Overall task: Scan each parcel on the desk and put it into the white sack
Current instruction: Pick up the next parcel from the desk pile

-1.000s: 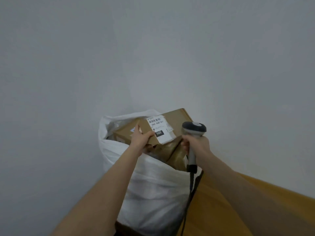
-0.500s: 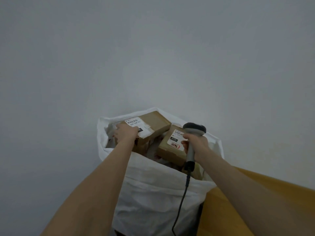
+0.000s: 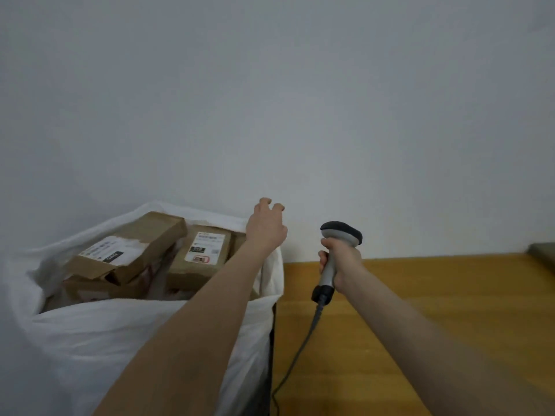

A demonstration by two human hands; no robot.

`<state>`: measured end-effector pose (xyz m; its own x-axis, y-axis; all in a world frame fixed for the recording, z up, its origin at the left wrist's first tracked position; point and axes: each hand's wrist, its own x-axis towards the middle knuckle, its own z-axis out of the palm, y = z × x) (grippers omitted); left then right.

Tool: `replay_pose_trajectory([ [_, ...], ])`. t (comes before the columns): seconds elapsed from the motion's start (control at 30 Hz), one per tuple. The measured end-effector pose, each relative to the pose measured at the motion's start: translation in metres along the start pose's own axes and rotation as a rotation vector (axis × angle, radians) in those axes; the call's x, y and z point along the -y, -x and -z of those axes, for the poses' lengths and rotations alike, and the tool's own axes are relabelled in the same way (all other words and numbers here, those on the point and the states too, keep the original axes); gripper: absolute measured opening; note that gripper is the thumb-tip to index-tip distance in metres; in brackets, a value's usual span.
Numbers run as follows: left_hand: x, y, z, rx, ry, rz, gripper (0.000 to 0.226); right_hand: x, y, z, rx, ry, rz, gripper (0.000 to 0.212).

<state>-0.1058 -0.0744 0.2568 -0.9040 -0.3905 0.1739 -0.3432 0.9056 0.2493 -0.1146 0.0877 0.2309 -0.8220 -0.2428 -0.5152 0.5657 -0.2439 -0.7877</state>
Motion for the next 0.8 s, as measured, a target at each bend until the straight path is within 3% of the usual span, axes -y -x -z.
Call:
replay_pose_trajectory([
  [0.53,-0.428,0.089,-0.191,0.497,0.082,-0.489,0.044,0.074,0.033,0.444,-0.621,-0.262,0.074,0.009],
  [0.8,-0.566,0.125,-0.274,0.645,0.065,-0.627,0.046,0.093,0.042,0.594,-0.869,-0.375,0.035,0.016],
])
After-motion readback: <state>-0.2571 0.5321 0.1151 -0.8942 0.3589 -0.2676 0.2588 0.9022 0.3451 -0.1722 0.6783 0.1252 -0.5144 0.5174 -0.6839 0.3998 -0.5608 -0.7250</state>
